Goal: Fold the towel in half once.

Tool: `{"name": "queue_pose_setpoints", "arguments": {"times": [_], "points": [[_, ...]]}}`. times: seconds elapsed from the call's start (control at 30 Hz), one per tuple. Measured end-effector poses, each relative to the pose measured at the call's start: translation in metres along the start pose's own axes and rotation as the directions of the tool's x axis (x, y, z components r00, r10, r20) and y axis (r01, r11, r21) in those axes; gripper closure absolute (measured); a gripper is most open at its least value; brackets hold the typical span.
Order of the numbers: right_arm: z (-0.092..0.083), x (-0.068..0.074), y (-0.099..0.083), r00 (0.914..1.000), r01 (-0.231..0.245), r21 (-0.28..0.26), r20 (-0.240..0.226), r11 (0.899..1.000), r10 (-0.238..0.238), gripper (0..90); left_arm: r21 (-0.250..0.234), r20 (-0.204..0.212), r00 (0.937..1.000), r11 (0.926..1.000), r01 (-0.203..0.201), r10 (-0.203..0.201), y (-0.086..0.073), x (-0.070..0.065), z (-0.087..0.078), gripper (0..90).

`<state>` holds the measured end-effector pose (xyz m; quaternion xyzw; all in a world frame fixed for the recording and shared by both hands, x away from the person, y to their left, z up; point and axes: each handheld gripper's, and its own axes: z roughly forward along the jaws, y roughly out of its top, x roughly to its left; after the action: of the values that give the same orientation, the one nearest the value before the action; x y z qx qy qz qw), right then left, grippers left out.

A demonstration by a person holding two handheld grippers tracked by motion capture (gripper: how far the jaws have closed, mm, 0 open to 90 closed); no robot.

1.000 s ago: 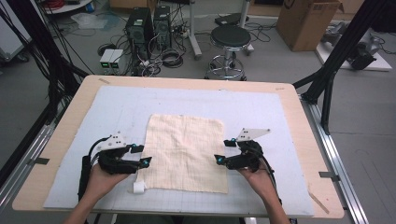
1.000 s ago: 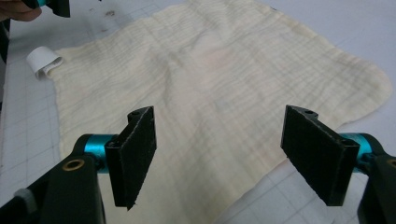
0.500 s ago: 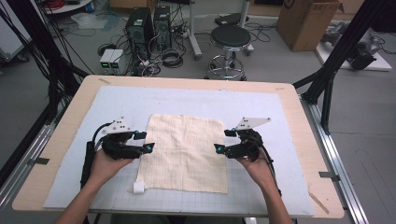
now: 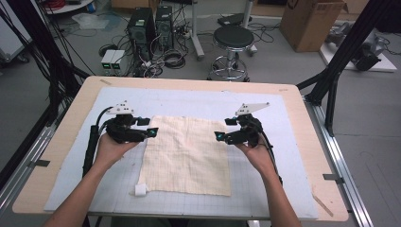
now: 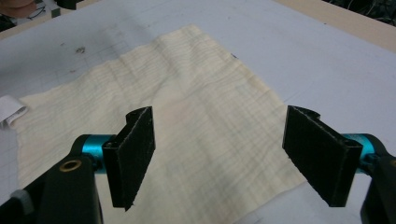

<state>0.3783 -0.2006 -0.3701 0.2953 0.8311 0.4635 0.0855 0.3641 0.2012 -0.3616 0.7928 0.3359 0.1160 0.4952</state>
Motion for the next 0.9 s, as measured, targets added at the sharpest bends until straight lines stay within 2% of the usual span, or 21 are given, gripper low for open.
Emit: {"name": "queue_pose_setpoints", "arguments": {"times": [0.17,0.27,0.3,0.37,0.4,0.5,0.6,0.7,0.77,0.83,0.9], "points": [[0.002,-0.011,0.009,0.9999,-0.008,0.005,0.008,1.0,0.008,25.3,0.01,-0.016,0.9997,0.9998,0.018,-0.018,0.007,0.012,0.006,41.9],[0.003,-0.018,0.013,0.9997,-0.015,-0.014,0.021,1.0,0.015,25.8,0.01,-0.036,0.9989,0.9995,0.029,-0.029,0.01,0.018,0.009,42.3],[0.003,-0.019,0.013,0.9993,-0.031,-0.015,0.021,0.999,0.032,25.8,0.007,-0.042,0.9982,0.9991,0.042,-0.042,0.012,0.022,0.011,42.5],[0.007,-0.026,0.015,0.9987,-0.035,-0.013,0.036,0.999,0.036,26.3,0.012,-0.059,0.9971,0.9987,0.05,-0.049,0.014,0.026,0.016,42.6],[0.008,-0.028,0.016,0.9983,-0.042,-0.012,0.039,0.999,0.043,27.0,0.02,-0.069,0.9969,0.999,0.04,-0.038,0.015,0.028,0.018,42.8],[0.014,-0.035,0.015,0.997,-0.046,-0.019,0.062,0.999,0.047,31.0,0.013,-0.08,0.9954,0.9984,0.055,-0.054,0.014,0.033,0.027,44.6],[0.022,-0.041,0.012,0.9943,-0.054,-0.005,0.092,0.999,0.054,34.8,0.012,-0.1,0.9909,0.9957,0.092,-0.09,0.009,0.041,0.037,46.2],[0.03,-0.047,0.008,0.9912,-0.076,0.01,0.11,0.997,0.074,38.1,0.028,-0.132,0.9852,0.9931,0.114,-0.109,0.002,0.048,0.046,47.9],[0.036,-0.051,0.004,0.9883,-0.084,0.028,0.13,0.996,0.079,41.8,0.022,-0.155,0.9804,0.9917,0.126,-0.122,-0.001,0.051,0.052,49.0],[0.042,-0.055,0.001,0.9843,-0.102,0.043,0.149,0.994,0.094,44.8,0.009,-0.177,0.9762,0.9915,0.129,-0.126,-0.003,0.054,0.057,49.9],[0.047,-0.059,-0.003,0.9814,-0.121,0.061,0.157,0.991,0.11,47.2,0.017,-0.207,0.9724,0.9935,0.113,-0.107,-0.005,0.055,0.061,50.9]]}}
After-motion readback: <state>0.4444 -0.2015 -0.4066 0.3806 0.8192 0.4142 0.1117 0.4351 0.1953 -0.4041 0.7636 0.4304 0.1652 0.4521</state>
